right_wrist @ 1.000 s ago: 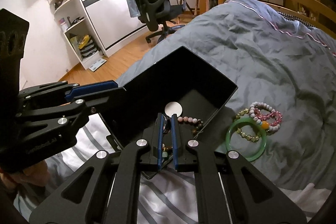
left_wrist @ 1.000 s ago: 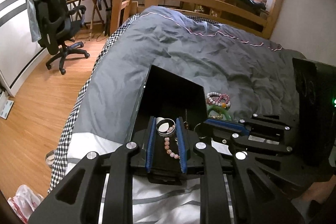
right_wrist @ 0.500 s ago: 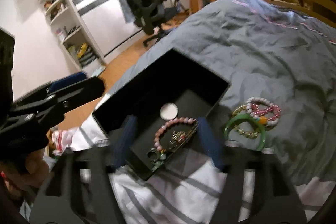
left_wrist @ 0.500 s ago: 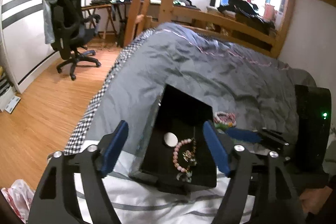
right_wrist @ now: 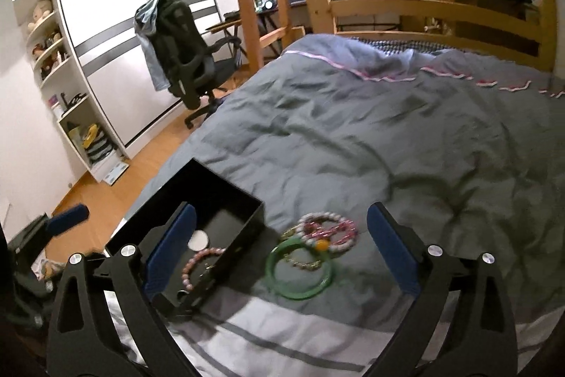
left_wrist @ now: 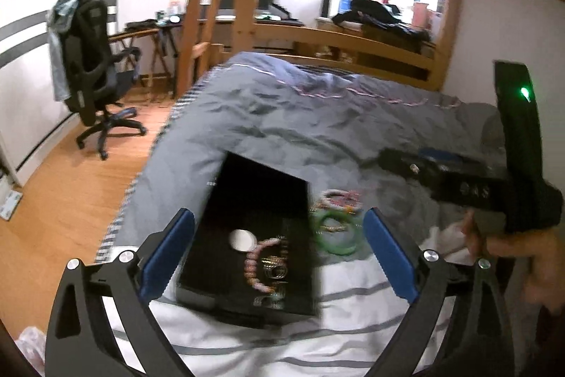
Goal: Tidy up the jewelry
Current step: 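Withdraw the left tool and move the right tool toward the bracelets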
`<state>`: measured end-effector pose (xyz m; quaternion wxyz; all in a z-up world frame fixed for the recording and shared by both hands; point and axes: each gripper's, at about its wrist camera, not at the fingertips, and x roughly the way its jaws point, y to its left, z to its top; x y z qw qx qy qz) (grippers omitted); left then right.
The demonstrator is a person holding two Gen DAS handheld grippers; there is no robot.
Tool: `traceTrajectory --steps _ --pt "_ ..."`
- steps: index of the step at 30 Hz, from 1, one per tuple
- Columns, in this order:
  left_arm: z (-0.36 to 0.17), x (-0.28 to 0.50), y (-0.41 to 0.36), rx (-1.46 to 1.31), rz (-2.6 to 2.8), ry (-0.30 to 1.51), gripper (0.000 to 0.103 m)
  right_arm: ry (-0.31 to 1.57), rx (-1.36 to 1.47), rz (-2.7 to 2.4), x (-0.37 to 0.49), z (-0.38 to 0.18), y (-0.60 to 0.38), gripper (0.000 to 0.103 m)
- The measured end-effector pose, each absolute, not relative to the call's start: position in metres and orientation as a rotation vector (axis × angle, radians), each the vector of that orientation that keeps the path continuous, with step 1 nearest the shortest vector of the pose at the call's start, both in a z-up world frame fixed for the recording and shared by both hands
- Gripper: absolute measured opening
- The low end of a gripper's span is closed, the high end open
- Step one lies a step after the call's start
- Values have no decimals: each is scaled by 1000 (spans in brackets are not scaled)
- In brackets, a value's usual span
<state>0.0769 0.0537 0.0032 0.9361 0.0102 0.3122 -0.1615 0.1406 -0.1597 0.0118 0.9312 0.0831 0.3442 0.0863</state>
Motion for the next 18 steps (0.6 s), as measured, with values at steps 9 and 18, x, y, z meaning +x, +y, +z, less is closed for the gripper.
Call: traceTrajectory --steps 9,18 --pt "-15 65 -4 76 -458 671 95 707 168 148 137 12 -188 98" --pt "-39 59 -39 121 -520 704 95 719 147 165 141 -3 -207 98"
